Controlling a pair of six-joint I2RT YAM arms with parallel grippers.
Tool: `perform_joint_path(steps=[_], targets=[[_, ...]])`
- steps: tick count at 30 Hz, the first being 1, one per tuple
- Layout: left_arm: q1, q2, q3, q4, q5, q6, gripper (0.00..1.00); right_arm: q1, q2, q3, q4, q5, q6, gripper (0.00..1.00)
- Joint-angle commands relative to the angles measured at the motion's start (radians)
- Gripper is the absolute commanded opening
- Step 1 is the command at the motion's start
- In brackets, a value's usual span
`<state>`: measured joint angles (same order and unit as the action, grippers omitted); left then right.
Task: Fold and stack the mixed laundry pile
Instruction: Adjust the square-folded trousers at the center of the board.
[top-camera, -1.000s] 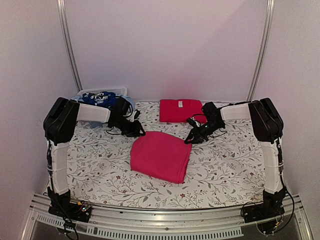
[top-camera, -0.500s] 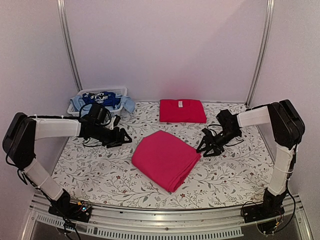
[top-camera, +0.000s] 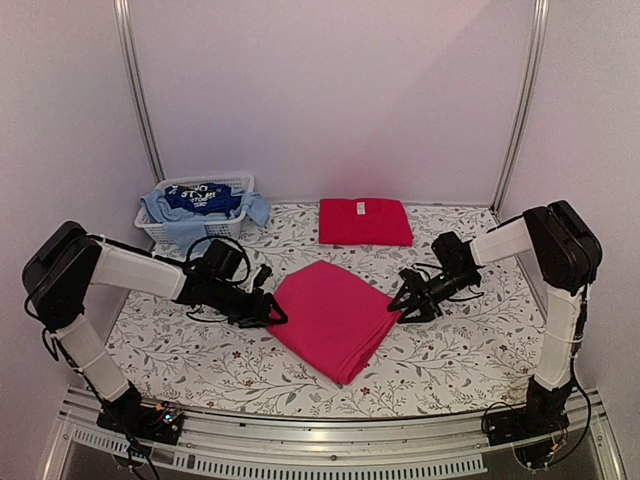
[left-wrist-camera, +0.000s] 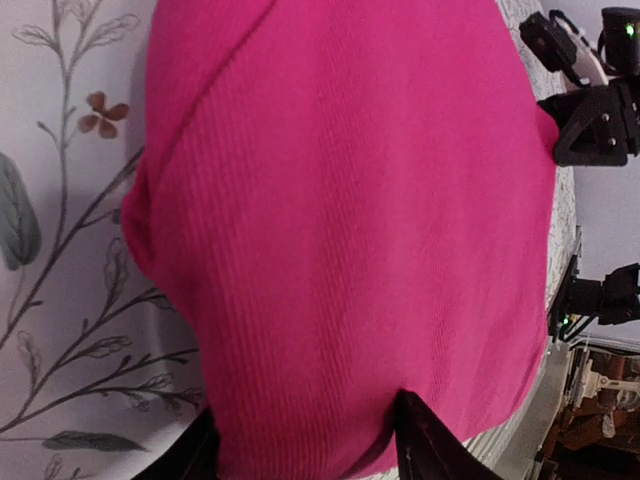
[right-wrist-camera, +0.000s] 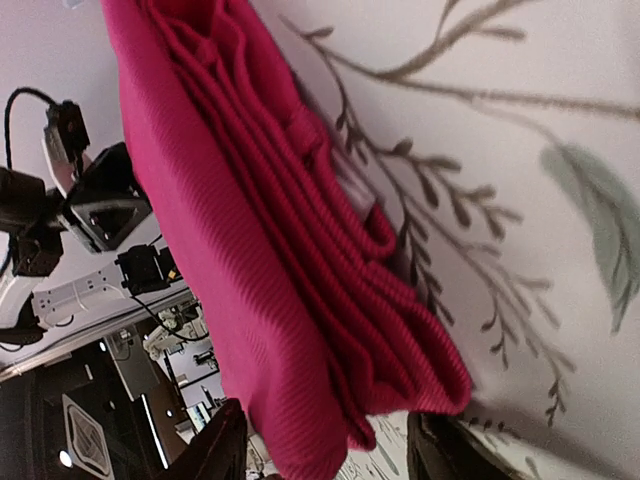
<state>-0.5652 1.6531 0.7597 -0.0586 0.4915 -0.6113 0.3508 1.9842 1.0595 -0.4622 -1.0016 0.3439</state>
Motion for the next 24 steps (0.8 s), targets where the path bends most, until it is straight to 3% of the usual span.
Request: perform_joint_path(steps=[1,3,5,8,11,14,17,18,21,24], targets=[[-0.104,0.068,0.010,0.086,0.073,0.033,0.46,-0.006,0.125,0.143,0.056,0.008,0.036,0.48],[-0.133,0.068,0.002,0.079,0.056,0.028,0.41,-0.008,0.177,0.213,0.012,0.020,0.024,0.36],[-0.130,0.049,-0.018,0.065,0.016,0.010,0.37,-0.010,0.189,0.242,-0.046,0.051,-0.007,0.31],[-0.080,0.008,-0.044,0.061,-0.053,-0.012,0.30,-0.012,0.134,0.170,-0.066,0.098,-0.036,0.23],[0.038,0.032,-0.032,0.097,-0.051,-0.024,0.25,0.011,0.034,0.039,-0.031,0.051,-0.034,0.17],[0.103,0.140,0.133,0.006,-0.066,0.038,0.27,0.124,-0.015,0.018,-0.165,0.019,-0.116,0.29],[0.138,0.217,0.286,-0.149,-0.136,0.103,0.43,0.163,-0.067,-0.037,-0.197,-0.056,-0.164,0.50],[0.149,0.211,0.294,-0.174,-0.150,0.108,0.49,0.156,-0.105,-0.052,-0.207,-0.055,-0.155,0.58],[0.164,0.109,0.218,-0.192,-0.153,0.081,0.59,0.093,-0.213,-0.061,-0.244,0.065,-0.141,0.70],[0.152,-0.023,0.076,-0.154,-0.086,0.000,0.59,0.026,-0.244,-0.021,-0.200,0.149,-0.084,0.71]])
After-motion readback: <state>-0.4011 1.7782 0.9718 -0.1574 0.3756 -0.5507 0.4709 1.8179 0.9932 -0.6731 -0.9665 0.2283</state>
